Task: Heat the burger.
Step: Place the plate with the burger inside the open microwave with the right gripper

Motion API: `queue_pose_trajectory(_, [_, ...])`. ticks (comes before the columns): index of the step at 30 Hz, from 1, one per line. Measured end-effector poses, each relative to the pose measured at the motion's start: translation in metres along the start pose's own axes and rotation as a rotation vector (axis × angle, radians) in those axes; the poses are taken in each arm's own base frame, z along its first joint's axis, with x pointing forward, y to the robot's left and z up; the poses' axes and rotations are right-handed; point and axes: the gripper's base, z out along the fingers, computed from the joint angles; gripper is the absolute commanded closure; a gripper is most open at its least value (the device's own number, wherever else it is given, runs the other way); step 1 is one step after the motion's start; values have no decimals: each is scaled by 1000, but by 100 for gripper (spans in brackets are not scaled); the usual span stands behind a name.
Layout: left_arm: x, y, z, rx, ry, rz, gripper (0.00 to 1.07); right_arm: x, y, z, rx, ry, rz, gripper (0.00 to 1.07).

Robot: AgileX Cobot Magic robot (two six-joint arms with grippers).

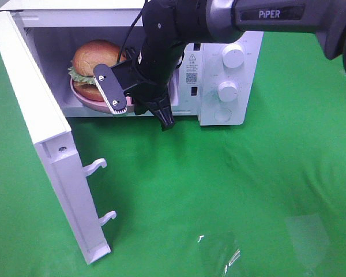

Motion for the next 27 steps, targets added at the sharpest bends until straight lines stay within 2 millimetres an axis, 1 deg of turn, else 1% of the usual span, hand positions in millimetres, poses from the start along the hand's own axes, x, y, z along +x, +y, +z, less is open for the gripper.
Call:
queue_pose_trajectory(9, [0, 0, 0, 0, 0, 0, 7, 0, -9, 13, 9, 14, 22, 107])
queue_pose_trajectory(16, [0, 0, 0, 0, 0, 0, 7, 5, -12, 22, 15, 21, 30, 107])
queue_pose_trajectory(24, [0, 0, 0, 0, 0, 0, 7, 6, -13, 23, 23, 21, 34, 105])
queue_pose_trajectory(27, [0, 0, 0, 0, 0, 0, 7, 6, -15, 26, 44, 17, 37, 103])
